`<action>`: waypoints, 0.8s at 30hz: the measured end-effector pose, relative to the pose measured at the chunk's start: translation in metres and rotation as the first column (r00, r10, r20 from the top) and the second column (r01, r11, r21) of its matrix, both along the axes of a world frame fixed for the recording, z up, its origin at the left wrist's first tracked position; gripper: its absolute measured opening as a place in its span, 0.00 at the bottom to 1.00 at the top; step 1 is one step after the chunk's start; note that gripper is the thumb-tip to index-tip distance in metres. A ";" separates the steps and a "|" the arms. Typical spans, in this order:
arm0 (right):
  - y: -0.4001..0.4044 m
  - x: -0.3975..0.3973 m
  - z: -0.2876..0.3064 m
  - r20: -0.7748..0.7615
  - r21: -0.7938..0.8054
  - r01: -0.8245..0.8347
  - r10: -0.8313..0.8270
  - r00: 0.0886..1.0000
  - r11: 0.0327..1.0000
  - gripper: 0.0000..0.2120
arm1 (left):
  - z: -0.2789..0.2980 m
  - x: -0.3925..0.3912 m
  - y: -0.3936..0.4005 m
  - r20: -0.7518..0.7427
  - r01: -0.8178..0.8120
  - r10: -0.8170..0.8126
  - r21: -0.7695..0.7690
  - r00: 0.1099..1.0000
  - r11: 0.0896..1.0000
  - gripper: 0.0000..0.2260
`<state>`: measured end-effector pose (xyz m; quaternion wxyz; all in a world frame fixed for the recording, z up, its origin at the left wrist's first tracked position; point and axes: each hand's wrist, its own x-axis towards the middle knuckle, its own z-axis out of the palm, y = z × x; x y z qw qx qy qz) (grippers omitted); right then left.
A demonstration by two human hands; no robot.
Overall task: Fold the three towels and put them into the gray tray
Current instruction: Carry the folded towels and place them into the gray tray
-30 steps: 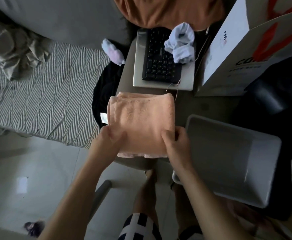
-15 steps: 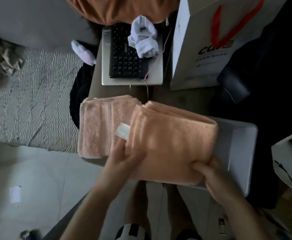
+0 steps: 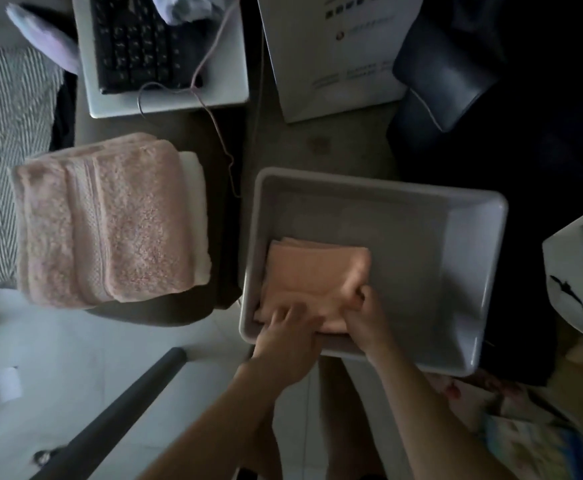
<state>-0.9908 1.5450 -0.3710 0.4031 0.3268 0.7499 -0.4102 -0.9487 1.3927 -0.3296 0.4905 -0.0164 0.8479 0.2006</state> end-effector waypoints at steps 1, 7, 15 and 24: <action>-0.003 -0.001 0.000 -0.015 -0.015 0.026 -0.026 1.000 1.000 0.12 | -0.005 -0.005 -0.003 0.018 0.044 -0.044 -0.012 0.999 0.999 0.18; 0.009 -0.006 -0.013 0.075 0.169 0.146 -0.161 0.984 0.975 0.26 | -0.022 -0.026 -0.013 -0.113 0.016 -0.031 -0.131 0.993 0.991 0.20; -0.003 -0.036 -0.004 0.108 -0.223 0.262 -0.243 0.964 0.939 0.17 | -0.016 -0.035 -0.014 -0.353 -0.052 0.021 -0.079 0.935 0.996 0.18; 0.018 -0.015 -0.008 0.042 0.060 0.141 -0.143 0.989 0.988 0.20 | -0.021 -0.026 -0.015 -0.222 0.053 -0.086 -0.151 0.971 0.987 0.17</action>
